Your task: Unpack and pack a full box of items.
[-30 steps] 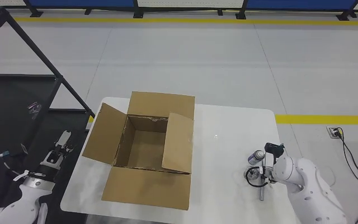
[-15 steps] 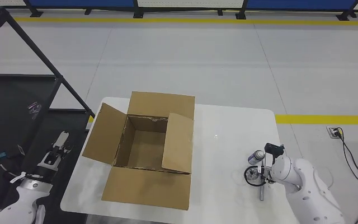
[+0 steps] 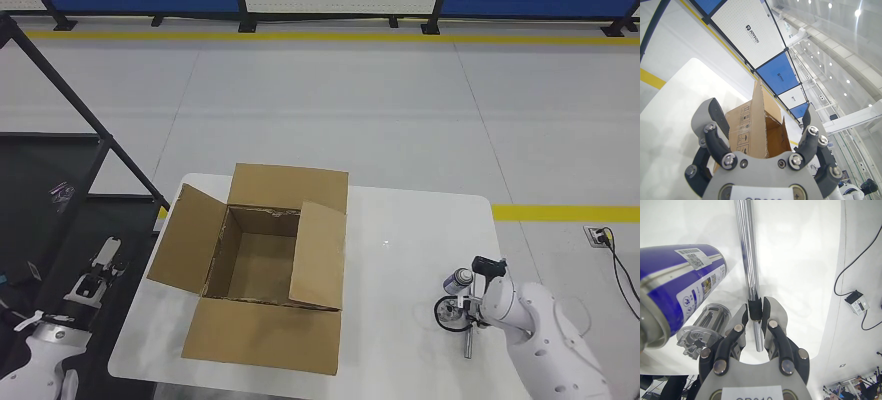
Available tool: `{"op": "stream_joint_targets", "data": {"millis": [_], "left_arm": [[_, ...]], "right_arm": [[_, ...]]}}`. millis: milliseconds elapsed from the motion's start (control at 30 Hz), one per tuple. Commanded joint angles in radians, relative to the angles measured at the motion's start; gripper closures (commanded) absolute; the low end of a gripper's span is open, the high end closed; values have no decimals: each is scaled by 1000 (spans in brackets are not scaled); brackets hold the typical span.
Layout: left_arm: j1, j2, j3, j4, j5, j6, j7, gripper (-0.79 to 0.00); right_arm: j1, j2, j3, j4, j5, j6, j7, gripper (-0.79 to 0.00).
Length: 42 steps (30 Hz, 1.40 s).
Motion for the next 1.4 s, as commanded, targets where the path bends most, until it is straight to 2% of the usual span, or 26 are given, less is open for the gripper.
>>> {"op": "stream_joint_targets", "data": {"millis": [0,200,367,600,767,967,1133,1300,1367], "left_arm": [[2,0,-1,-2,1,-1,1,-785],[8,-2,1,-8,6,-1,5,-785],[10,-3,4,-12,9,-1,8,-785],[9,-5,7,-11,15,-1,15,-785],[6,-6,7,-10,16,0,15,-785],[1,-7,5,-2,7,-4,16,-785],[4,-8,-3,7,-9,-11,21,-785],[8,-9,-6,9,-18,-17,23,-785],[8,-10,-6,10,-19,-18,24,-785]], "right_arm": [[4,-1,-1,7,-3,-2,2,-179],[10,-2,5,30,5,-15,-4,-145],[8,-2,17,37,15,-24,-15,0],[-8,4,71,-10,34,-40,-55,0],[-92,22,182,-219,43,-108,-137,0],[-234,30,281,-547,49,-114,-219,0],[-265,24,256,-707,77,-118,-260,0],[-218,16,171,-782,92,-127,-289,0],[-191,15,133,-794,76,-138,-264,0]]}}
